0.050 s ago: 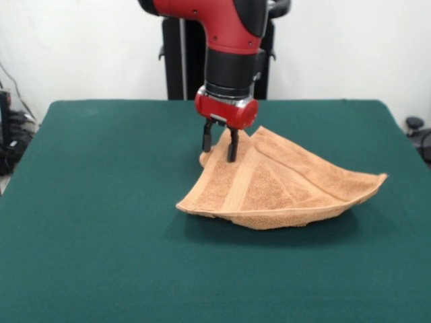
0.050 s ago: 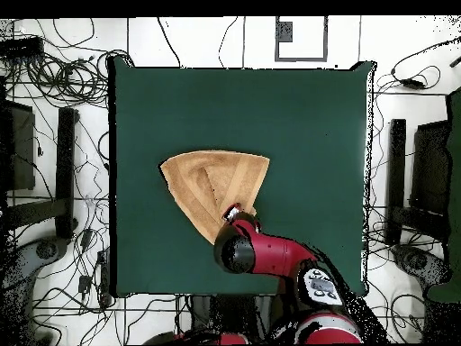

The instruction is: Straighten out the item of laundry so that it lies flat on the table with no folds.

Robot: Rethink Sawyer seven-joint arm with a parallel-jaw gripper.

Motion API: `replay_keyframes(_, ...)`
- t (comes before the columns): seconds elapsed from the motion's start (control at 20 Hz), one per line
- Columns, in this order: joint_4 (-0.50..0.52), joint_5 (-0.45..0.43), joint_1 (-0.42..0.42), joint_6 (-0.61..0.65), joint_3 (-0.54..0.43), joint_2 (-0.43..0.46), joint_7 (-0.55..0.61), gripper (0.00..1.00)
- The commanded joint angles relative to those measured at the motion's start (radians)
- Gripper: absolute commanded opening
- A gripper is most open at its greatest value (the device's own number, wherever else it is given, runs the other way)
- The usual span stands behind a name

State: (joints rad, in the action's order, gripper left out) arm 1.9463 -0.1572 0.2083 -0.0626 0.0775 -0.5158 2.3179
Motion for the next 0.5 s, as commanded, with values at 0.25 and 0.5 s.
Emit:
replay_keyframes(0.25,-0.015,0.040,-0.047,0.031,-0.061,-0.009,0.116,1.00)
replay_keyframes(0.5,-0.036,0.034,-0.059,0.033,-0.057,-0.001,0.102,1.00)
